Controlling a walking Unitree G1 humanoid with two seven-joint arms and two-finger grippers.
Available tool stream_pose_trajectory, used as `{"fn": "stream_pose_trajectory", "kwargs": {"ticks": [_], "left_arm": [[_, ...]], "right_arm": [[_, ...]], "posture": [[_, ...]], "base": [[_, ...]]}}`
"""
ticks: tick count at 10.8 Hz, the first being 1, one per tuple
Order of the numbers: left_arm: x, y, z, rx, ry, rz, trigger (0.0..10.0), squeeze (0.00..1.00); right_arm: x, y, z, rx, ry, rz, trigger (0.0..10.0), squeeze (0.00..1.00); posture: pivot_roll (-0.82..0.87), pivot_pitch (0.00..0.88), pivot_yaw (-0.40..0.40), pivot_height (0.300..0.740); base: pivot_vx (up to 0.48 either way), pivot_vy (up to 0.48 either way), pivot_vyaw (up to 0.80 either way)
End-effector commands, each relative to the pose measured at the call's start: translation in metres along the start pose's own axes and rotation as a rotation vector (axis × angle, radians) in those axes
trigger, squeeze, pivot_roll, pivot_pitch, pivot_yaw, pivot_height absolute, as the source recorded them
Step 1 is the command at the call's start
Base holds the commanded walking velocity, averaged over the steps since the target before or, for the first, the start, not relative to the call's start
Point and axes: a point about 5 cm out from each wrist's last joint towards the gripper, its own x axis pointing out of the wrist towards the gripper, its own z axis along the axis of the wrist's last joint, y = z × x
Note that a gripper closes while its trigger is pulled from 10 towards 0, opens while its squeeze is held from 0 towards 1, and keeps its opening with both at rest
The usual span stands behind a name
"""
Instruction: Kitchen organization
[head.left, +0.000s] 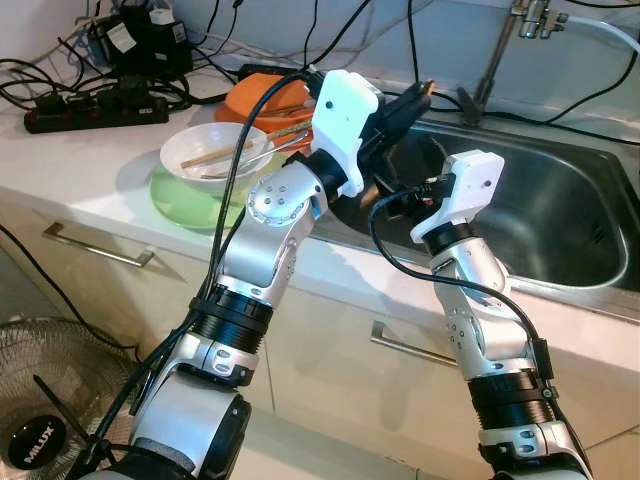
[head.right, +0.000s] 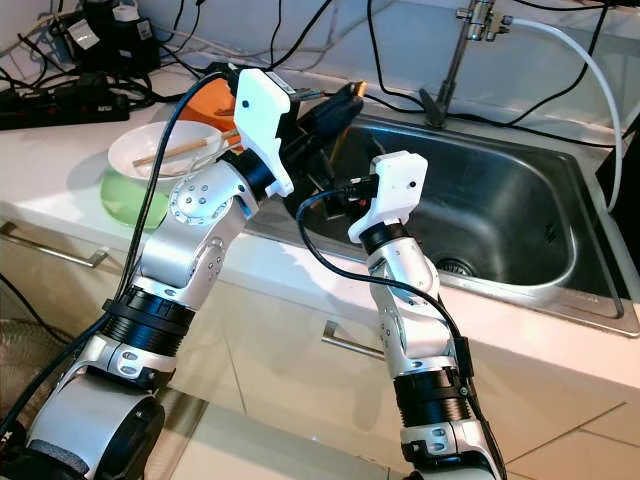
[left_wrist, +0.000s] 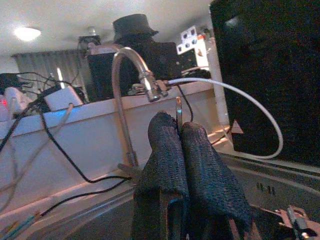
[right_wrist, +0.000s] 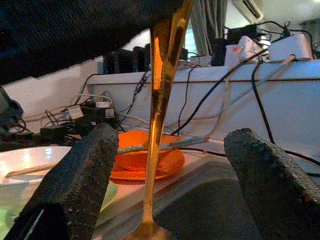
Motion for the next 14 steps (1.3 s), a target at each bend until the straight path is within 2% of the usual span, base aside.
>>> {"fn": "stream_pose_trajectory", "kwargs": {"ticks": [1, 2, 5, 6, 14], "left_arm": [[0.002, -0.005, 0.005, -0.007, -0.022, -0.031, 10.0, 0.0], [0.002, -0.006, 0.007, -0.035, -0.04, -0.042, 10.0, 0.0], [0.003, -0.007, 0.009, -0.053, -0.045, -0.051, 10.0, 0.0], [0.003, -0.007, 0.009, -0.055, -0.043, -0.054, 10.0, 0.0], [0.001, -0.007, 0.006, -0.064, -0.02, -0.066, 10.0, 0.0]], "right_arm": [[0.003, 0.001, 0.0, -0.014, 0.002, -0.003, 10.0, 0.0], [0.003, 0.004, -0.003, -0.009, 0.015, 0.003, 10.0, 0.0], [0.005, 0.008, -0.005, -0.001, 0.017, 0.009, 10.0, 0.0], [0.005, 0.008, -0.005, 0.003, 0.015, 0.012, 0.0, 0.0], [0.01, 0.01, 0.0, 0.011, -0.016, 0.002, 0.0, 0.0]], "posture": [[0.14, 0.0, 0.008, 0.74], [0.14, 0.0, 0.008, 0.74], [0.15, 0.0, 0.007, 0.74], [0.15, 0.0, 0.008, 0.74], [0.14, 0.0, 0.02, 0.74]], "base": [[0.0, 0.0, 0.0], [0.0, 0.0, 0.0], [0.0, 0.0, 0.0], [0.0, 0.0, 0.0], [0.0, 0.0, 0.0]]}}
